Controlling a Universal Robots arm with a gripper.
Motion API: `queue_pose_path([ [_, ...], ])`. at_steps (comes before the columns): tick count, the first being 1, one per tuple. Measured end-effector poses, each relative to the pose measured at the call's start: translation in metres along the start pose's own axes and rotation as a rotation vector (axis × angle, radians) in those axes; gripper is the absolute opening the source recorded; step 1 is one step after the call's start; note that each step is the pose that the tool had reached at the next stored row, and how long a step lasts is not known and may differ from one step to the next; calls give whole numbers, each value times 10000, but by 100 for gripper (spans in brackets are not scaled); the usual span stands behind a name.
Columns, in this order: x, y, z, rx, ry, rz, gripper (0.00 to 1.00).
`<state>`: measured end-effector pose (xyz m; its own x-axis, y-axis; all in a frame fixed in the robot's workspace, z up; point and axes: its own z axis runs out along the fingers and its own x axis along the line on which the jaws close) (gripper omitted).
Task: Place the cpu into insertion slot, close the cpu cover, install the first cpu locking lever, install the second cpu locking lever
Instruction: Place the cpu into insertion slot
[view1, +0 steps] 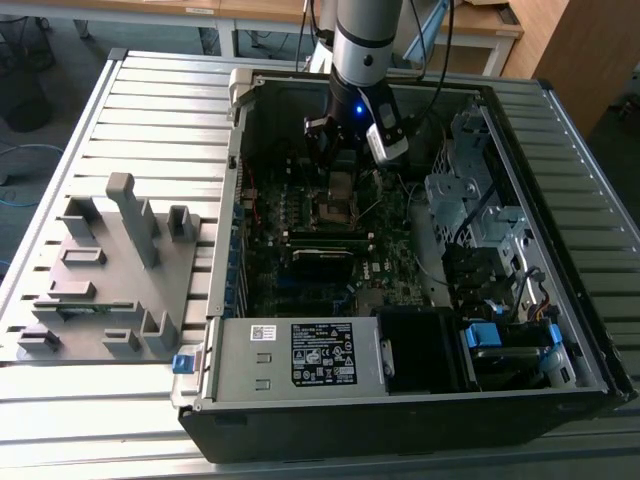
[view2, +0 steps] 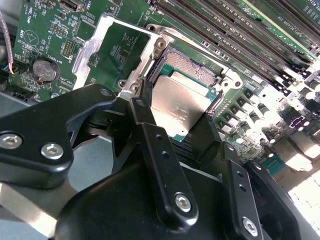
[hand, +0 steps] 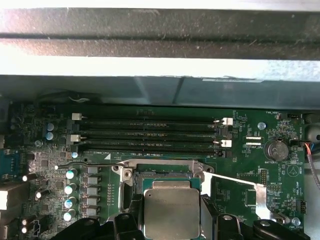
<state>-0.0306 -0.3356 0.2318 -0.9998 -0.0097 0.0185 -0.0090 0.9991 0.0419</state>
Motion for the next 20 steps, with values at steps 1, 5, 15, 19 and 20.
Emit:
queue_pose_path([
  [1,0,0,5,7,-1,0,54],
  [5,-1,-1,27,60,0,1,54],
  [15,-1,-3,61,97,1,2,54],
  [19,-1,-3,67,96,1,2,54],
  [20,-2,-2,70,95,0,2,54],
])
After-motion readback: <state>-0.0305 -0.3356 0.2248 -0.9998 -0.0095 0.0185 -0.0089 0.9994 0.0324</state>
